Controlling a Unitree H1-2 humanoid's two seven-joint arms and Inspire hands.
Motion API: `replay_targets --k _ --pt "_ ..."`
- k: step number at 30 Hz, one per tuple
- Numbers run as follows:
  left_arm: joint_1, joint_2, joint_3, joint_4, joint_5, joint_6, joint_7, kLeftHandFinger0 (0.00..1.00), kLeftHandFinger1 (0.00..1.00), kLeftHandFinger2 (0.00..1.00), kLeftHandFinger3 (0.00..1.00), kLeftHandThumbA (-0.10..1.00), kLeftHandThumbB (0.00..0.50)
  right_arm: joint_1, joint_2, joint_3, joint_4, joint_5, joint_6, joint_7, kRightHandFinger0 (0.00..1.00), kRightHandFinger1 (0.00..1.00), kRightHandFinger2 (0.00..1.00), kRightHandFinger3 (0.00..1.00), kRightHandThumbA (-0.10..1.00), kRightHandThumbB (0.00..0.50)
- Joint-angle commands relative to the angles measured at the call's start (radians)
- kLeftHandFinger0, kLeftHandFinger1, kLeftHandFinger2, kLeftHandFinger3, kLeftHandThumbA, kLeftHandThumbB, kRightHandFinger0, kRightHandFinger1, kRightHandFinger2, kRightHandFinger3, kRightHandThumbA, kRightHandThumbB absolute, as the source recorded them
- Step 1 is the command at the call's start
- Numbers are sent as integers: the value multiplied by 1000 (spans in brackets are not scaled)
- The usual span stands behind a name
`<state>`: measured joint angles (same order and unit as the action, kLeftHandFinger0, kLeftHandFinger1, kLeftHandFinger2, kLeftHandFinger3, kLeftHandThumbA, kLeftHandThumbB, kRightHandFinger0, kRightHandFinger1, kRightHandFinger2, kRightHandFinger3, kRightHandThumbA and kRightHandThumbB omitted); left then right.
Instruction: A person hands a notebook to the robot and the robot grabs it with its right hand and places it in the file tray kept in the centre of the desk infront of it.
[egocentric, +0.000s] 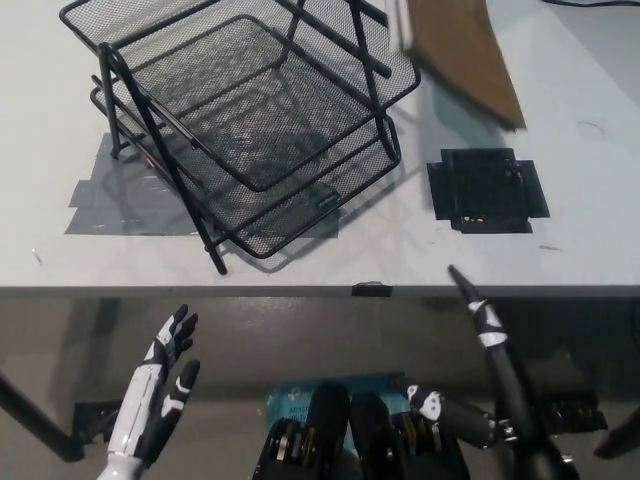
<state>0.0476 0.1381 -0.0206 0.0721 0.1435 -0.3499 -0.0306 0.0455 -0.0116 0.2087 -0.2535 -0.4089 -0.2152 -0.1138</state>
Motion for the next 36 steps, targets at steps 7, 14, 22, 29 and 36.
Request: replay_targets --k 7,14,22,29,36 --pt "10 -1 -2 -36 16 -49 13 1000 1000 1000 1000 855 263 -133 69 -87 -116 -175 -70 -128 1000 1000 1000 1000 931 217" --pt "-5 6 -4 -35 24 -50 9 1000 1000 1000 1000 857 248 -240 82 -117 -64 -238 -44 -161 1000 1000 1000 1000 958 242" --pt "-10 6 -5 -42 25 -39 5 1000 1000 1000 1000 864 255 -386 68 -150 105 -300 -10 -218 1000 1000 1000 1000 976 230" --pt "-19 3 -5 -38 31 -38 8 1000 1000 1000 1000 865 259 -538 42 -180 327 -278 -7 -281 1000 1000 1000 1000 1000 223" --pt "-26 5 -5 -42 31 -29 6 1000 1000 1000 1000 859 259 -664 13 -199 517 -265 -18 -358 1000 1000 1000 1000 1000 219"
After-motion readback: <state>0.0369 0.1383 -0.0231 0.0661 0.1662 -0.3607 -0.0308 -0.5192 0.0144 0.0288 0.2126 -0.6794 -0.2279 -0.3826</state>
